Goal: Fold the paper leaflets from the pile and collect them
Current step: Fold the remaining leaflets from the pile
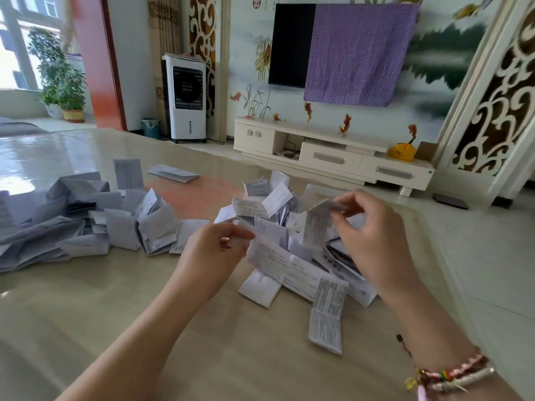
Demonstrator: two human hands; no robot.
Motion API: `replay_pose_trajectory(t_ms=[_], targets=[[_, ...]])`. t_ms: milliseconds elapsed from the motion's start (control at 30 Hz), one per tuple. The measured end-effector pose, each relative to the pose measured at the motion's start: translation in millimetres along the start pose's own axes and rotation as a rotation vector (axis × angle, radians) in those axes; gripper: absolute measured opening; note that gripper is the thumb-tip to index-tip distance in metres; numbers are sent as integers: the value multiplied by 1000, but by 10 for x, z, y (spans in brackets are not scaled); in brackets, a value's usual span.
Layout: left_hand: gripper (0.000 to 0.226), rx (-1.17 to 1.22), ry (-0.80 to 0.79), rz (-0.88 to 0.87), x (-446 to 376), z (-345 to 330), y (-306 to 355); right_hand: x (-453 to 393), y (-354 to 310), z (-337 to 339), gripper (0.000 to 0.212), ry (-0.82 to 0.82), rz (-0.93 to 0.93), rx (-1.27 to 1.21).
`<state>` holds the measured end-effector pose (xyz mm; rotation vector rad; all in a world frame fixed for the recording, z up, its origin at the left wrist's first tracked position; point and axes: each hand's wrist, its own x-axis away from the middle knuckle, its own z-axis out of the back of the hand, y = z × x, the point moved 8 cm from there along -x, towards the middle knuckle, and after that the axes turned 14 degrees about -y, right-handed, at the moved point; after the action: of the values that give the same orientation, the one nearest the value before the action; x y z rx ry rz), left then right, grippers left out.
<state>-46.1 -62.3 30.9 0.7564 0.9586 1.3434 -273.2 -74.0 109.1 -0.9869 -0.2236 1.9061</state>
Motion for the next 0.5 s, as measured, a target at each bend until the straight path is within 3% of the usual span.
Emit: replay_pose_trajectory(t_ms=[167, 267, 400, 500], targets=[[11, 42, 10, -13, 22, -21, 36, 47, 7, -135, 6, -94, -79, -498], [15, 133, -93, -50, 47, -125, 153, 50, -25, -302, 6, -178, -133, -669], [31, 369, -292, -93, 124, -293, 322, 99, 6, -532, 4, -308, -231, -733], [21, 360, -234, -129, 112, -264, 348, 127, 14, -599, 2, -380, -248, -614]])
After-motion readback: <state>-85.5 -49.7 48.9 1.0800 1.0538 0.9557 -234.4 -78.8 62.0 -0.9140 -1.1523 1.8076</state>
